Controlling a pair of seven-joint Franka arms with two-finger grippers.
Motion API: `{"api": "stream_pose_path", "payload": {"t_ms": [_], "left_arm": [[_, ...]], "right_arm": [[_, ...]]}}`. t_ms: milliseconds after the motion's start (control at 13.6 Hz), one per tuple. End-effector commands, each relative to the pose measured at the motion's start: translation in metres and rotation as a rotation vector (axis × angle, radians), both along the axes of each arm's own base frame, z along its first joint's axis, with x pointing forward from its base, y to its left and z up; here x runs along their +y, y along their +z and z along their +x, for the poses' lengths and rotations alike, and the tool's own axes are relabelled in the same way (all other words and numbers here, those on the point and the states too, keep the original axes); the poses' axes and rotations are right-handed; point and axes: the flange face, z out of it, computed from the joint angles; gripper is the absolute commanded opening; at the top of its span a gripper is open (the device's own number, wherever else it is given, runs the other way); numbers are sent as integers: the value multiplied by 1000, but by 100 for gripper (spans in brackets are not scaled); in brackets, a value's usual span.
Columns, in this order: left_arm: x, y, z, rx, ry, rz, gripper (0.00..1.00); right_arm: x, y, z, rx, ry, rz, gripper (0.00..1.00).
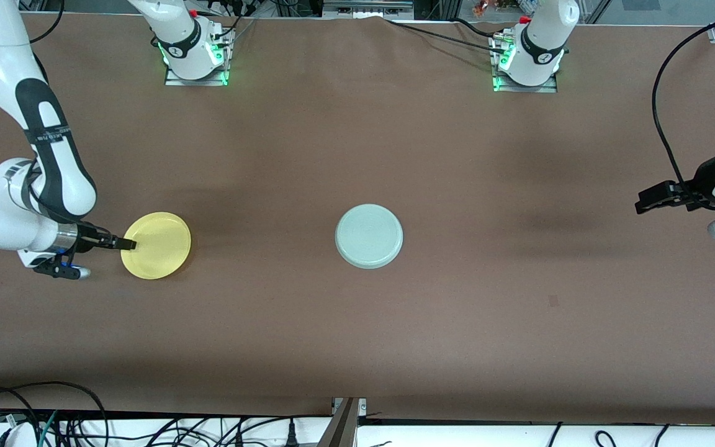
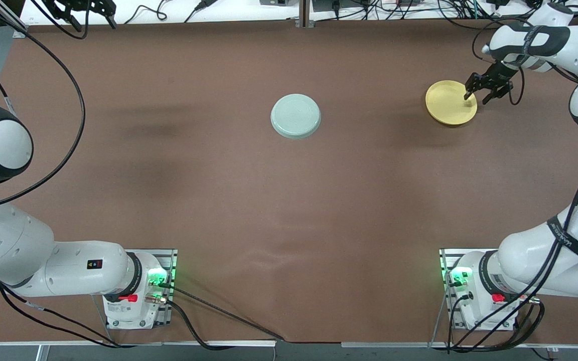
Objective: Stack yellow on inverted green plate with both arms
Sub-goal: 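Retract the left gripper while the right gripper grasps the yellow plate rim, then lift the yellow plate with the right gripper onto the green plate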
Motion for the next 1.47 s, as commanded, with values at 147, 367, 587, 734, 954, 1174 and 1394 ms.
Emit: {"api": "stream_pose_path", "payload": {"t_ms": [147, 367, 587, 734, 954, 1174, 1394], "left_arm": [[-4, 1, -5, 4, -26, -15, 100], [-12, 0, -3, 5, -42, -13, 100], [-14, 1, -3, 3, -45, -13, 100], [-16, 1, -3, 3, -45, -13, 100], [-19, 3, -1, -3, -52, -13, 100], [-19, 2, 0, -2, -52, -13, 100], [-18, 2, 0, -2, -51, -13, 100]], "right_arm": [[-6, -1, -1, -17, 1, 48, 0], [-1, 9, 1, -10, -7, 60, 0], [33, 50, 7, 23, -59, 234, 0], [73, 77, 15, 36, -107, 252, 0], [160, 107, 25, 75, -182, 275, 0], [259, 121, 25, 63, -211, 255, 0], [332, 119, 16, 30, -268, 238, 0]]}}
